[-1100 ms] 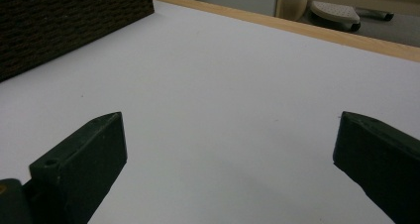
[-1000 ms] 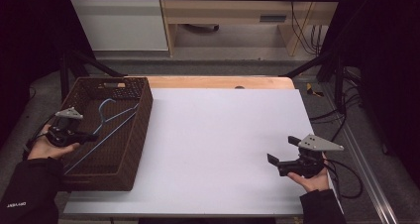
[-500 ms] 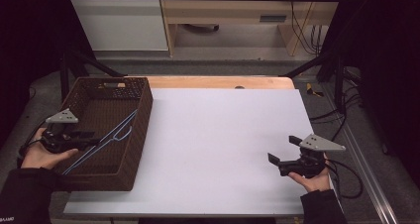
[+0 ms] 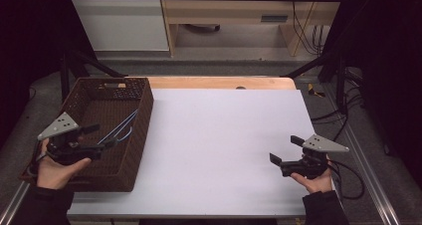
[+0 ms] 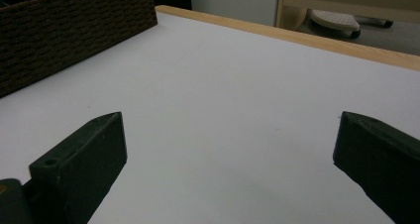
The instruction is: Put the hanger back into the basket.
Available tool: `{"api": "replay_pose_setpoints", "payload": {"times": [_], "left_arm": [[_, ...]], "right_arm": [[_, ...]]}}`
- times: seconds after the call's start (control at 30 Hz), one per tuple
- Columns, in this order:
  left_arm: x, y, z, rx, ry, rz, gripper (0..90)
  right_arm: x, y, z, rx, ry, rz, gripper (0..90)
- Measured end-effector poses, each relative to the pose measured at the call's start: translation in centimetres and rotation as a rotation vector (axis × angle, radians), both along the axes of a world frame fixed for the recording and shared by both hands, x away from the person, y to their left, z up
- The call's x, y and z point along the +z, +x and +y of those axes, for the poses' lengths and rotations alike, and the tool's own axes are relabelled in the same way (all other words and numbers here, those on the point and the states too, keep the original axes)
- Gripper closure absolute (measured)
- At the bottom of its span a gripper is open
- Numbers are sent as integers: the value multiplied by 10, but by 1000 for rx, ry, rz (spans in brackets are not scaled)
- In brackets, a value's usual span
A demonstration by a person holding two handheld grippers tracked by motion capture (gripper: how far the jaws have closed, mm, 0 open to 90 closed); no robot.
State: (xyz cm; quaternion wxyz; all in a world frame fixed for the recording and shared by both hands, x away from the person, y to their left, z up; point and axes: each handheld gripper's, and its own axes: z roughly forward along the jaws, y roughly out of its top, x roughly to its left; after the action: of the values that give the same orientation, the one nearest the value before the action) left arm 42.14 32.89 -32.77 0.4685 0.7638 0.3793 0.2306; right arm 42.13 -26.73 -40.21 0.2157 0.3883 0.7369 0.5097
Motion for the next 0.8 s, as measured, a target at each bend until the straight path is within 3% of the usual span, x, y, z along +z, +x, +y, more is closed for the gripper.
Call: {"api": "replay_pose_setpoints", "payload": {"times": [0.2,0.3,0.5,0.8], "left_arm": [[-8,-11,-28,-7,-66,-44,113],[-14,-15,-41,-12,-66,-71,89],[-29,-20,-61,-33,-66,-69,65],[-45,-18,-76,-60,-81,-48,65]], "right_arm": [[1,0,0,-1,0,-7,5],[1,-1,-1,1,6,-9,5],[2,-2,-2,-1,11,-12,4],[2,-3,-3,-1,14,-16,4]]}}
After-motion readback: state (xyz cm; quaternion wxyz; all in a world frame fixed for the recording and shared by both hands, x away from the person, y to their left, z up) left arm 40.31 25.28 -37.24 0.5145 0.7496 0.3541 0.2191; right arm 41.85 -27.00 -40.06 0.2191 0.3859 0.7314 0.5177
